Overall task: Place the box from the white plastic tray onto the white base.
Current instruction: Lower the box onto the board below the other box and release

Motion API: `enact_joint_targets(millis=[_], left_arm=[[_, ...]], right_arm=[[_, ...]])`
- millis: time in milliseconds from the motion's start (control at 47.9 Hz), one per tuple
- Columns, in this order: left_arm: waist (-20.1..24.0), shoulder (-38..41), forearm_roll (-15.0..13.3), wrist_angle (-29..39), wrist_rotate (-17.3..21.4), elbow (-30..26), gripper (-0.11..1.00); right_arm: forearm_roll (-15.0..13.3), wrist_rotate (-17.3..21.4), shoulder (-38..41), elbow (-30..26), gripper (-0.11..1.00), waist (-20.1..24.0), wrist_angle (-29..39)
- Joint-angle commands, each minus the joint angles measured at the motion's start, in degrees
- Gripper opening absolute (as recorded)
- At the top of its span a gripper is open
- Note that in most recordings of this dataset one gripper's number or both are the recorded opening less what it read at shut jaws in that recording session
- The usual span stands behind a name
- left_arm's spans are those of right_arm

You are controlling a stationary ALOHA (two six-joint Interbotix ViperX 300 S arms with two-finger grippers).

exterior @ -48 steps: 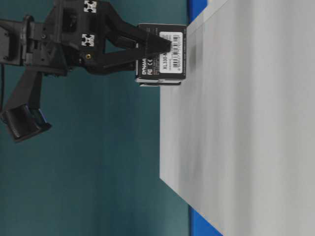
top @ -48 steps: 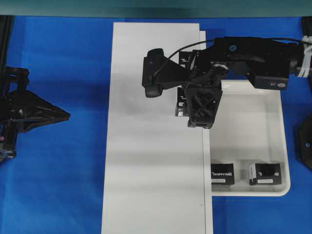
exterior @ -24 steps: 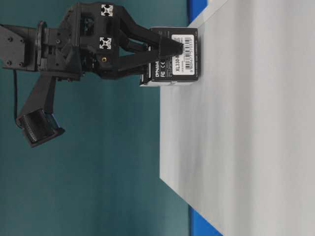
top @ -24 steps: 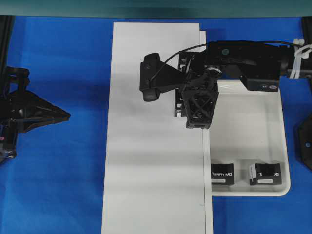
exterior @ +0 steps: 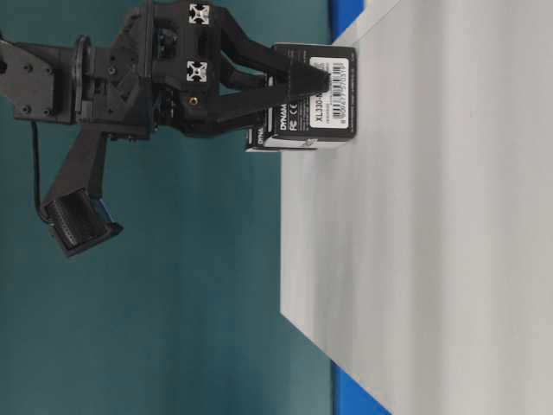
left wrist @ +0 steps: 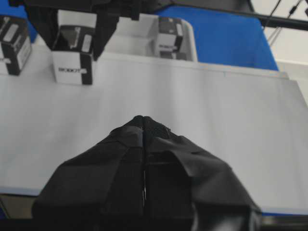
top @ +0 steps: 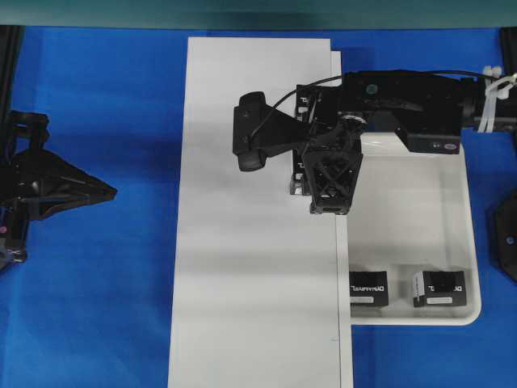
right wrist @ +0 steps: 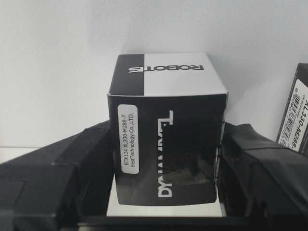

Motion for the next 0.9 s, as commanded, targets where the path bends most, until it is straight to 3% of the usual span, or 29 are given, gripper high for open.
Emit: enact_joint_targets(millis=[0, 876], left_arm=[[-0.09, 0.35, 0.09, -0.62, -0.09, -1.58, -0.07], [-0.09, 0.35, 0.00, -0.53, -0.09, -1.58, -0.07]], right_arm=[[-0.09, -0.09, 0.62, 0.09, 0.59, 0.26, -0.35], [-0.09, 0.18, 0.44, 0.35, 0.59, -0.09, -0.44]])
